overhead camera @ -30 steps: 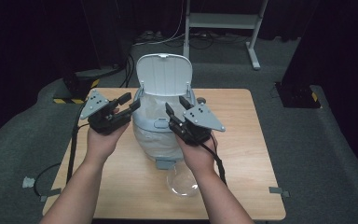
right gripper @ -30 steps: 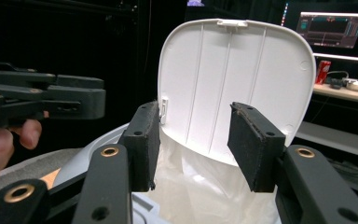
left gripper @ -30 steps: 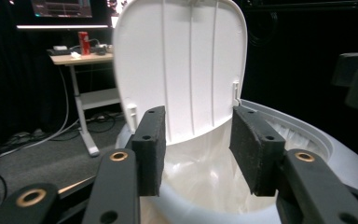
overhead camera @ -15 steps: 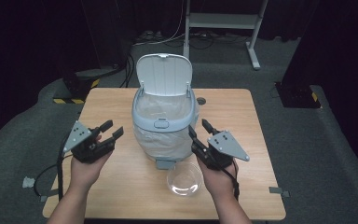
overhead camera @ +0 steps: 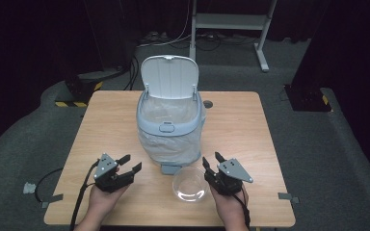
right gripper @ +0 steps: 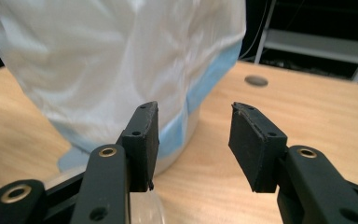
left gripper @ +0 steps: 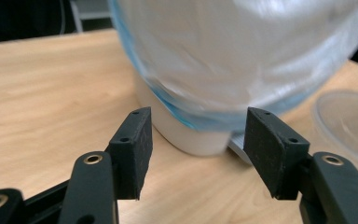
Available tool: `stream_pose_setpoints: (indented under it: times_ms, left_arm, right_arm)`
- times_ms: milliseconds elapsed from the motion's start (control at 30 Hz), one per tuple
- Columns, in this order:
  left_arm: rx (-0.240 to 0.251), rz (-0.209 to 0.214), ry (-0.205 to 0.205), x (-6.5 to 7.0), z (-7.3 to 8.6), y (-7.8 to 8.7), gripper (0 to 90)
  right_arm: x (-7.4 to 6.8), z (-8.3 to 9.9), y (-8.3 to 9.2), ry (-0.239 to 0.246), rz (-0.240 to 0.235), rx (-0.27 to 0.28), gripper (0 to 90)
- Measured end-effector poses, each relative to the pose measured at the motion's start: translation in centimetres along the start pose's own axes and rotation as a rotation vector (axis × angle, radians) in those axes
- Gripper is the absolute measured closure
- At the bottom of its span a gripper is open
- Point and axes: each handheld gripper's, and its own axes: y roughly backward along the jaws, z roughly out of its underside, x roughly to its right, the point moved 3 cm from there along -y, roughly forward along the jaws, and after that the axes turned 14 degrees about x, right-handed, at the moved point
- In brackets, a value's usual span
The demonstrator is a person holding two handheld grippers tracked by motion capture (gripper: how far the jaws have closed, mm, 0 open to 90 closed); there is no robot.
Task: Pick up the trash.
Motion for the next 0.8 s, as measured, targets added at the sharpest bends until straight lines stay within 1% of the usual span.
stream_pose_setpoints:
  times_ms: [67,100,133,200,300,367,433,467,500,567,600,633,667,700,800]
  left_arm:
    - [-0.01,0.013,0.002,0.5,0.5,-0.4,41.4]
    - [-0.01,0.013,0.002,0.5,0.5,-0.4,41.3]
    - [-0.018,0.029,0.008,0.9,0.9,-0.7,41.3]
    - [-0.028,0.043,0.02,1.4,1.3,-1.0,41.3]
    - [-0.043,0.066,0.029,2.1,1.8,-1.3,41.0]
    - [-0.054,0.08,0.026,2.6,2.0,-1.4,40.9]
    - [-0.054,0.1,0.025,3.1,2.1,-1.5,40.6]
    - [-0.054,0.1,0.025,3.1,2.1,-1.5,40.5]
    - [-0.057,0.124,0.03,3.6,2.1,-1.8,40.5]
    - [-0.055,0.151,0.041,4.2,2.1,-2.2,40.4]
    - [-0.055,0.151,0.041,4.2,2.1,-2.2,40.4]
    - [-0.046,0.178,0.05,4.9,2.1,-2.5,40.4]
    - [-0.046,0.178,0.05,4.9,2.1,-2.5,40.4]
    - [-0.047,0.202,0.051,5.4,2.0,-2.8,40.4]
    - [-0.042,0.234,0.066,6.4,1.9,-3.2,39.6]
  right_arm:
    - [0.0,0.7,-0.1,-0.005,0.0,-0.016,52.2]
    - [-0.1,1.0,-0.1,-0.007,-0.003,-0.023,52.4]
    - [-0.1,1.3,-0.1,-0.007,-0.003,-0.032,52.5]
    - [0.0,1.9,-0.1,-0.015,-0.002,-0.054,52.6]
    - [0.0,2.8,-0.2,-0.029,-0.008,-0.088,52.7]
    - [-0.1,3.3,-0.2,-0.037,-0.014,-0.106,52.5]
    - [-0.1,3.7,-0.2,-0.048,-0.014,-0.122,51.7]
    - [-0.1,3.7,-0.2,-0.048,-0.014,-0.122,51.7]
    - [-0.2,4.1,-0.2,-0.064,-0.024,-0.139,50.5]
    - [-0.2,4.3,-0.1,-0.075,-0.029,-0.155,49.4]
    - [-0.3,4.4,0.0,-0.084,-0.032,-0.159,48.9]
    - [-0.3,4.4,0.1,-0.08,-0.034,-0.159,48.6]
    - [-0.3,4.4,0.1,-0.08,-0.034,-0.159,48.6]
    - [-0.5,4.5,0.4,-0.079,-0.035,-0.16,47.9]
    - [-0.6,4.8,0.7,-0.081,-0.039,-0.173,47.1]
